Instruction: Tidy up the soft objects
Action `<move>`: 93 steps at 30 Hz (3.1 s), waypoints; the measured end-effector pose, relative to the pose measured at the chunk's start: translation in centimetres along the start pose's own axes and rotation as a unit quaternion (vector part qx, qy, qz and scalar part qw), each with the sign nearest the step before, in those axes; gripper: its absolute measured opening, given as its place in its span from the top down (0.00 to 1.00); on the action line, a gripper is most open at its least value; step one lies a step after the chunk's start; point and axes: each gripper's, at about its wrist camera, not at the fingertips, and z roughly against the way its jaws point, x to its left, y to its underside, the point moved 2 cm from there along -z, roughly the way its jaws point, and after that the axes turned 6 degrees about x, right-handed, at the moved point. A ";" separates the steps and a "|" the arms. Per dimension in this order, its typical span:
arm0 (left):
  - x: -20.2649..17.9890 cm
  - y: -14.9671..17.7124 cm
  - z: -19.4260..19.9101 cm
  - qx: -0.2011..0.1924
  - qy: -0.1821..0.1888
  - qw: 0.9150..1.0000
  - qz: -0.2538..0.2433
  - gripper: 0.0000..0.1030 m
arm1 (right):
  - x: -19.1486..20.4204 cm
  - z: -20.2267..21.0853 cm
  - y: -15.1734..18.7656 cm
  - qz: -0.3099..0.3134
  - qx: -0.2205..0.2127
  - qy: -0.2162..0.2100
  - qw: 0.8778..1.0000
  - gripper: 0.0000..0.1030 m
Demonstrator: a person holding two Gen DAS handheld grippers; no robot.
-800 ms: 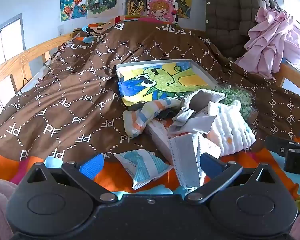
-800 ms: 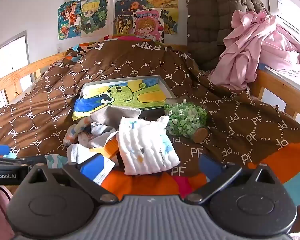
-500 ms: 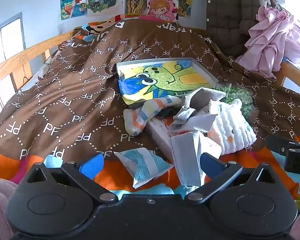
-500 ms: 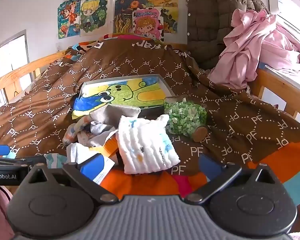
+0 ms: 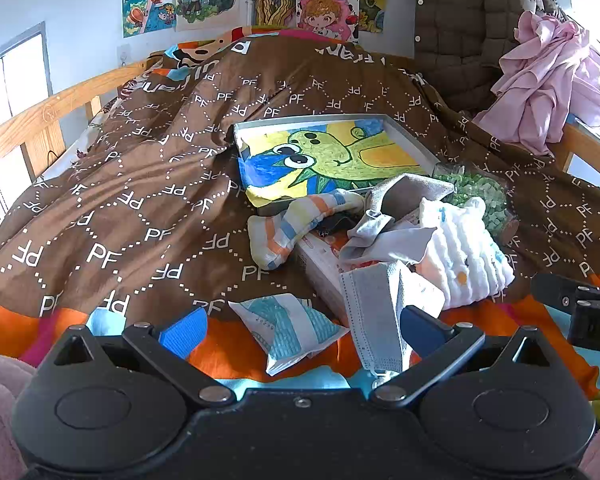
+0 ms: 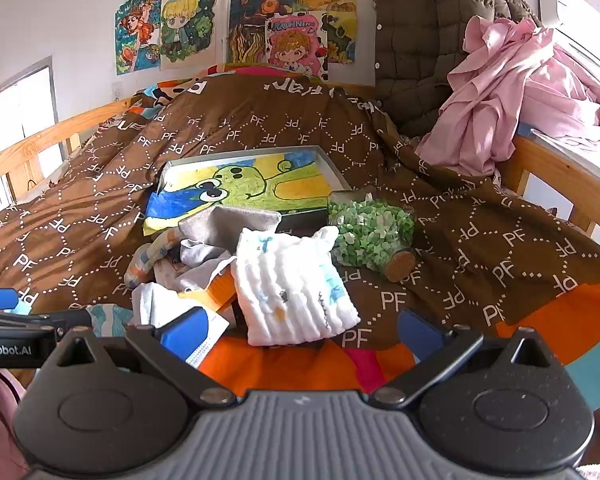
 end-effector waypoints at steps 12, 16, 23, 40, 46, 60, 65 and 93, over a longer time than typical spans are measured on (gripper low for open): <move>0.0 0.0 0.0 0.001 0.000 1.000 0.001 0.01 | 0.1 -0.1 0.0 0.003 0.003 0.002 1.000 0.00; 0.0 0.0 0.0 0.001 0.001 1.000 0.001 0.01 | 0.1 -0.1 -0.1 0.003 0.004 0.002 1.000 0.00; 0.0 0.0 0.0 0.002 0.001 1.000 0.001 0.01 | 0.1 -0.1 0.0 0.004 0.006 0.002 1.000 0.00; 0.0 0.0 0.0 0.003 0.001 1.000 0.002 0.01 | 0.1 -0.1 0.0 0.004 0.007 0.002 1.000 0.00; 0.0 0.0 0.0 0.003 0.001 1.000 0.002 0.01 | 0.1 -0.1 0.0 0.004 0.007 0.002 1.000 0.00; 0.0 0.0 -0.1 0.003 0.001 1.000 0.002 0.01 | 0.2 -0.1 0.0 0.004 0.007 0.002 1.000 0.00; 0.0 0.0 -0.1 0.004 0.001 1.000 0.002 0.01 | 0.2 -0.1 -0.1 0.005 0.007 0.002 1.000 0.00; -0.2 -1.5 -2.8 0.079 0.050 0.994 -0.060 0.01 | -3.4 -3.0 -2.5 -0.070 0.060 -0.086 0.992 0.00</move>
